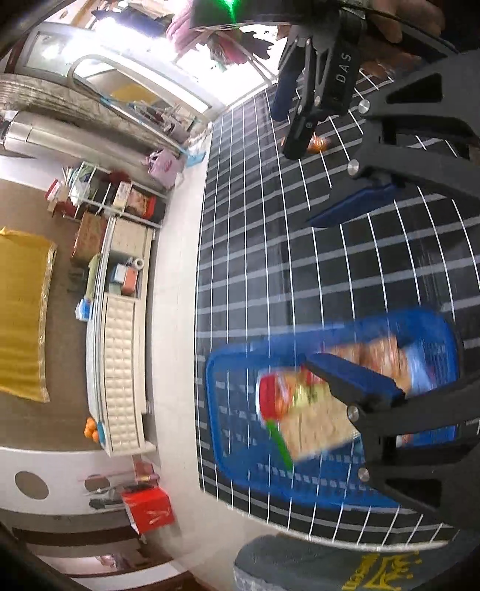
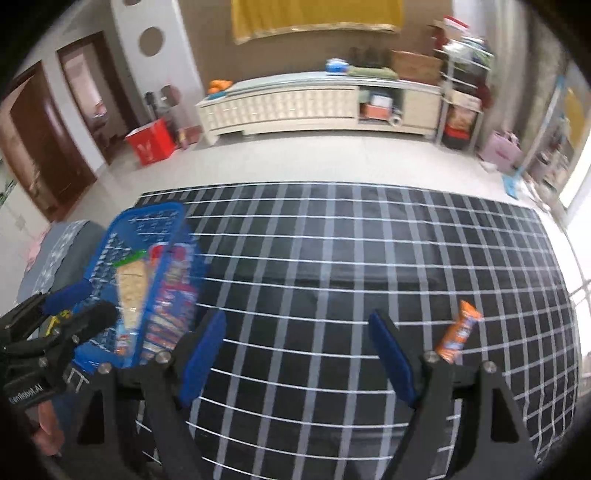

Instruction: Organize snacks

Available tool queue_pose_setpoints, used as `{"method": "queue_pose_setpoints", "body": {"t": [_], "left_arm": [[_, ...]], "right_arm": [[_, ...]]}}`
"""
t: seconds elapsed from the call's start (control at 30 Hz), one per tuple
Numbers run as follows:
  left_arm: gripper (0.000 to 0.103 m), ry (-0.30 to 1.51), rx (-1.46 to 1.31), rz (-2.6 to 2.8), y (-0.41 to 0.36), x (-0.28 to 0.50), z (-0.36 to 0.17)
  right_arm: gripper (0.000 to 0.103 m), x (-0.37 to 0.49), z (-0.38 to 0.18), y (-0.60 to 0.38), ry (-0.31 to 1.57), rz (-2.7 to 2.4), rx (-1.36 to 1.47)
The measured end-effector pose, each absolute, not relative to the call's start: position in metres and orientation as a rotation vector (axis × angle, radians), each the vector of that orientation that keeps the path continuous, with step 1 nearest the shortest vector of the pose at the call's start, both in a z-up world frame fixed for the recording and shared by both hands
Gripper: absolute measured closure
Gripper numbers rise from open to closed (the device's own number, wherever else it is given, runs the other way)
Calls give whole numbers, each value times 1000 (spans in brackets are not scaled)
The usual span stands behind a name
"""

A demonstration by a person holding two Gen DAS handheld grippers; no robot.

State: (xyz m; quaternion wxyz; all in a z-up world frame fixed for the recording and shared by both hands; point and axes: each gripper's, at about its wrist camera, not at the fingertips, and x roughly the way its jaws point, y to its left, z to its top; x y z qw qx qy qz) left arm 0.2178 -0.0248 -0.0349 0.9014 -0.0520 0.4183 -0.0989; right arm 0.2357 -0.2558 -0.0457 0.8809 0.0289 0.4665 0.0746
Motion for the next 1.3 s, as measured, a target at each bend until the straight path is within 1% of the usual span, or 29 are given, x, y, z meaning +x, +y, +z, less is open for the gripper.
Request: {"method": "queue_pose_setpoints", "body": {"t": [0.27, 0.33, 0.37, 0.47, 0.57, 0.67, 1.0, 1.13, 1.17, 1.2, 1.23, 1.3], "left_arm": [[34, 897, -57, -250, -92, 236, -56], [23, 909, -35, -251, -105, 241, -63], [16, 914, -25, -252, -111, 243, -67], [15, 925, 8, -258, -127, 250, -79], [10, 953, 25, -255, -138, 260, -92], [0, 969, 33, -258, -146, 269, -103], [0, 1022, 95, -258, -170, 299, -136], [0, 1044, 95, -258, -174, 308, -147], [0, 1050, 89, -252, -174, 310, -149], [0, 1052, 83, -241, -174, 312, -151], [0, 1054, 78, -237, -174, 313, -153], [0, 1064, 69, -244, -175, 313, -155]], "right_arm": [[20, 234, -75, -326, 1018, 50, 139], [20, 236, -87, -341, 1040, 29, 153], [20, 237, -92, -346, 1048, 21, 158], [20, 241, -108, -364, 1071, -13, 172], [20, 249, -124, -378, 1105, -31, 200], [20, 258, -139, -388, 1138, -43, 220], [20, 281, -176, -401, 1206, -56, 239], [20, 286, -181, -403, 1196, -56, 228], [23, 287, -184, -403, 1205, -57, 219], [34, 288, -186, -403, 1213, -53, 214], [39, 288, -189, -402, 1229, -54, 203], [55, 287, -194, -400, 1247, -52, 181]]}}
